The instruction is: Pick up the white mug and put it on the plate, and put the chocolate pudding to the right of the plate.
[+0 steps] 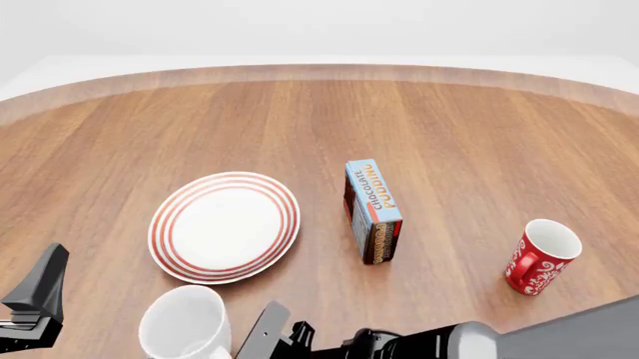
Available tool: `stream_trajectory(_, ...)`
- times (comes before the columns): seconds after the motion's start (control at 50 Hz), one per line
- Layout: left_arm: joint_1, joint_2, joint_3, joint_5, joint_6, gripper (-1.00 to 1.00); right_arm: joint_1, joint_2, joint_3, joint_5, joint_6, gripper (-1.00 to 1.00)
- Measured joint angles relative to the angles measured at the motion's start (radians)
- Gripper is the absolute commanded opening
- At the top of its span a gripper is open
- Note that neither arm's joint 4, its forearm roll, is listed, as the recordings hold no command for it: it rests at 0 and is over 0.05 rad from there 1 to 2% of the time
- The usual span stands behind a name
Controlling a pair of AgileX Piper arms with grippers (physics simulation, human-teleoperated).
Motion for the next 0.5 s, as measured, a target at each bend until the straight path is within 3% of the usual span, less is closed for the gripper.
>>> stream_trajectory(0.5,0.000,0.000,0.000,0.000,0.000,1.00,-0.034,-0.069,0.012,0.025,-0.055,-1.00)
